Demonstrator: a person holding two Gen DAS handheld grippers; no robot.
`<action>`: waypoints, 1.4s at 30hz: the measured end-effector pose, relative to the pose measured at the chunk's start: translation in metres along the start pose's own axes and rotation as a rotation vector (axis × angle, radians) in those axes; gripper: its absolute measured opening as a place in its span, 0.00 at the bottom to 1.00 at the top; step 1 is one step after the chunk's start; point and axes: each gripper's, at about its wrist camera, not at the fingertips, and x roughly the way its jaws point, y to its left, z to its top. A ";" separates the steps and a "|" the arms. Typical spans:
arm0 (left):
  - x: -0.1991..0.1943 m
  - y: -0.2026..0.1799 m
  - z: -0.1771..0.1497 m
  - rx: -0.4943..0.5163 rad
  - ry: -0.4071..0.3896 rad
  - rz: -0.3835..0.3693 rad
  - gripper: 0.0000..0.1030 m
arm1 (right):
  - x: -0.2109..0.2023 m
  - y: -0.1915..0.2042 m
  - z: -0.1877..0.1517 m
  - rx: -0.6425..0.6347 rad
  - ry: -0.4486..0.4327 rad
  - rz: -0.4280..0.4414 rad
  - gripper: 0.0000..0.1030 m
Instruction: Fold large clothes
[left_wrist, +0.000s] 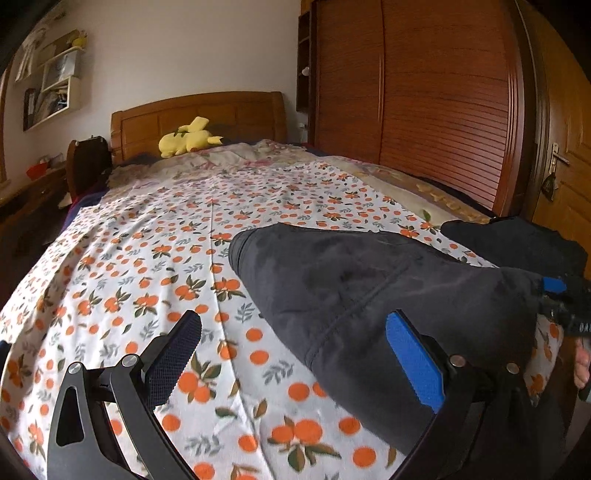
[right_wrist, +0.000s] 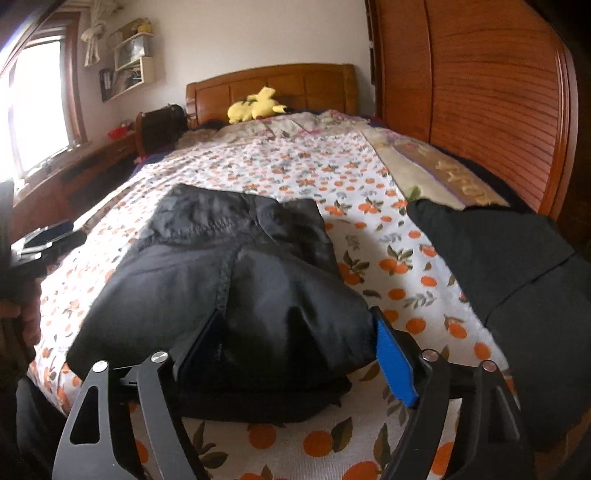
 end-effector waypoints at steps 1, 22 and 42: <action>0.004 0.000 0.002 0.003 0.003 0.001 0.98 | 0.002 -0.001 -0.002 0.011 0.006 0.001 0.79; 0.153 0.045 0.047 -0.004 0.151 0.042 0.98 | 0.033 -0.009 -0.024 0.099 0.106 0.054 0.81; 0.177 0.038 0.049 -0.024 0.248 -0.079 0.19 | 0.039 -0.007 -0.029 0.169 0.163 0.201 0.34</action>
